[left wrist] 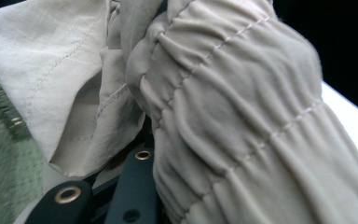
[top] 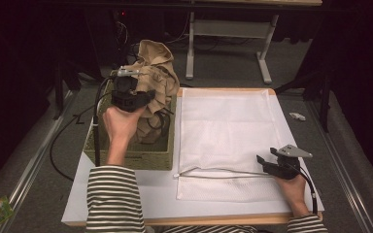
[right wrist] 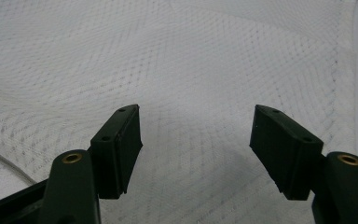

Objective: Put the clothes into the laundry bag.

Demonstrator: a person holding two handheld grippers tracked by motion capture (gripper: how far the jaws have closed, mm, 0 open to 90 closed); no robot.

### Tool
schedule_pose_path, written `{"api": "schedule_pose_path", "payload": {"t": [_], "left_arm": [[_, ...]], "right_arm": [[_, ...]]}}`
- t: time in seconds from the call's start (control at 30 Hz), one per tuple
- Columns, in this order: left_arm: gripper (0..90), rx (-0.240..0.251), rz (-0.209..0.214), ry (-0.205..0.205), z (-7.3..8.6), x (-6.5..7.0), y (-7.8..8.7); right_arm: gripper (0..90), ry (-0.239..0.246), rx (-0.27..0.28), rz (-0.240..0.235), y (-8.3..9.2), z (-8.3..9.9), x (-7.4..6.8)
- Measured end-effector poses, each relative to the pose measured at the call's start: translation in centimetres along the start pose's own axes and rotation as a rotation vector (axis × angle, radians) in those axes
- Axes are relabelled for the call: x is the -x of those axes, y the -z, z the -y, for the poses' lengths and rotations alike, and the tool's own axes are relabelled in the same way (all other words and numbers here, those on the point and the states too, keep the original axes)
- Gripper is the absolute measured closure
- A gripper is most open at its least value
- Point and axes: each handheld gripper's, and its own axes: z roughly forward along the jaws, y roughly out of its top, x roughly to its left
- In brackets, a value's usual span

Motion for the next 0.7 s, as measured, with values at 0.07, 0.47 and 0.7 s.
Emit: {"api": "schedule_pose_path", "payload": {"t": [0.07,0.47,0.7], "left_arm": [[70.6,-0.015,0.01,-0.011,0.1,0.5,0.0],[70.5,-0.032,0.058,-0.032,0.0,3.6,0.1],[70.5,-0.042,0.124,-0.026,0.1,5.6,0.2]], "right_arm": [[33.9,-0.002,-0.001,-0.002,0.0,0.0,0.0],[34.2,-0.021,-0.002,-0.007,0.1,0.0,0.1],[35.0,-0.039,-0.007,-0.012,0.1,0.0,0.2]]}}
